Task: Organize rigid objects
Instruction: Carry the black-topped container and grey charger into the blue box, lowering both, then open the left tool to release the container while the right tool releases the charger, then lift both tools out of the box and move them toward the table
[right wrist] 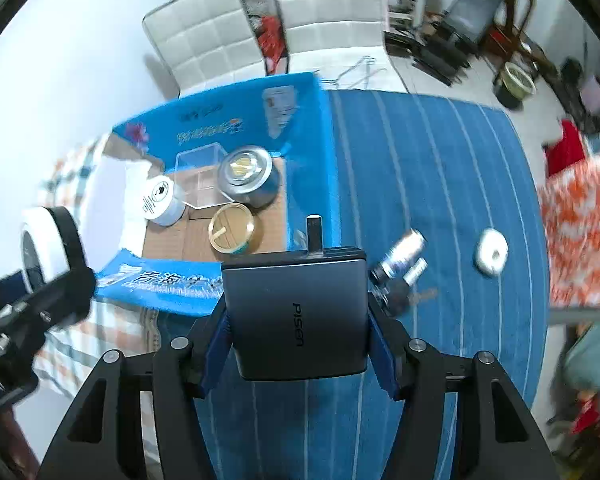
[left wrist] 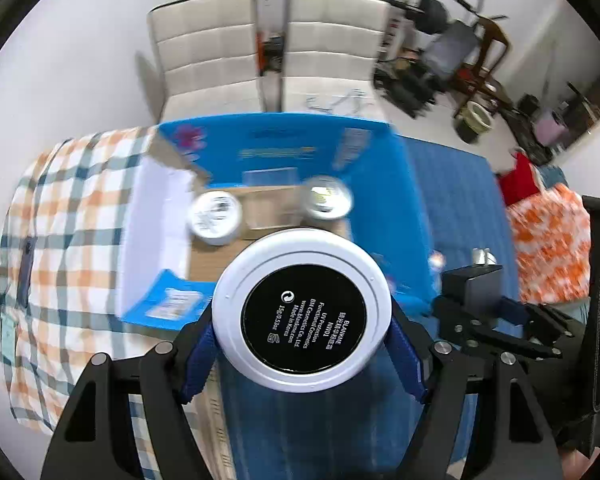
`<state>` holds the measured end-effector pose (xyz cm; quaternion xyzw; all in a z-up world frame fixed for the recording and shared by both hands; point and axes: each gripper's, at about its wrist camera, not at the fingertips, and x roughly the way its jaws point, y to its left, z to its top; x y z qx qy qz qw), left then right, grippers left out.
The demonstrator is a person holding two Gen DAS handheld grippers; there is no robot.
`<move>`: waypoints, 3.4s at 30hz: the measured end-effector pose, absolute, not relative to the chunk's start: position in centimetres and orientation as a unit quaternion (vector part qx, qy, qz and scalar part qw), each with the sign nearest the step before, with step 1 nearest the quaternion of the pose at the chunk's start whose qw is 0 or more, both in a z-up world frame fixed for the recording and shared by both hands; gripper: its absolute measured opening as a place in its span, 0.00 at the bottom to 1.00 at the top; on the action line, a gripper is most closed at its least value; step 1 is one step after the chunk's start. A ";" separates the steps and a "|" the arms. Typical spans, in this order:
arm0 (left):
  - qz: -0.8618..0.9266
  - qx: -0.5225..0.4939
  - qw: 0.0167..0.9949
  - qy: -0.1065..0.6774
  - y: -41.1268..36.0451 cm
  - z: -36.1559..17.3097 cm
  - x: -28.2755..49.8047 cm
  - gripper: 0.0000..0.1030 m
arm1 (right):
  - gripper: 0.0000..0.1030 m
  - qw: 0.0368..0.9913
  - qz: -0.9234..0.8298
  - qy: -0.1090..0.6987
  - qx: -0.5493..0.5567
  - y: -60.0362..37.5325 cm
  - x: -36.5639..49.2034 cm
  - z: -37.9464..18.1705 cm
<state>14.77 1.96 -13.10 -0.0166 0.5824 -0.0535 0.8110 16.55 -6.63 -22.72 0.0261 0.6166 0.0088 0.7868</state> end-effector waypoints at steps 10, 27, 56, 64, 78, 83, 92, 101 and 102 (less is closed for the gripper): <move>-0.018 -0.013 0.756 0.654 8.1 -22.0 20.5 0.71 | 0.61 0.751 -0.060 0.647 -0.119 -0.2 23.2 -31.5; -0.028 -0.016 0.698 0.716 8.6 -30.5 23.4 0.71 | 0.60 0.714 -0.063 0.690 -0.102 0.9 26.1 -36.8; -0.019 -0.067 0.674 0.735 13.1 -31.0 21.7 0.99 | 0.75 0.711 -0.017 0.702 -0.038 -2.8 27.4 -33.5; -0.005 -0.049 0.704 0.708 14.1 -27.6 21.5 1.00 | 0.88 0.724 -0.021 0.689 -0.030 -3.7 25.2 -31.2; 0.001 -0.030 0.758 0.651 9.3 -20.4 19.3 1.00 | 0.88 0.763 -0.008 0.647 -0.014 -1.9 20.0 -25.8; -0.001 -0.022 0.781 0.625 6.7 -16.9 19.0 0.99 | 0.88 0.785 -0.001 0.619 0.000 -2.7 18.4 -23.7; -0.006 -0.016 0.817 0.577 5.9 -11.7 15.8 1.00 | 0.88 0.815 0.011 0.580 0.014 -3.9 14.6 -18.0; -0.002 -0.010 0.841 0.541 5.6 -7.4 12.7 1.00 | 0.88 0.837 0.031 0.546 0.020 -4.2 11.7 -12.8; -0.002 -0.010 0.843 0.538 5.5 -7.0 12.5 1.00 | 0.88 0.839 0.033 0.543 0.021 -4.3 11.5 -12.3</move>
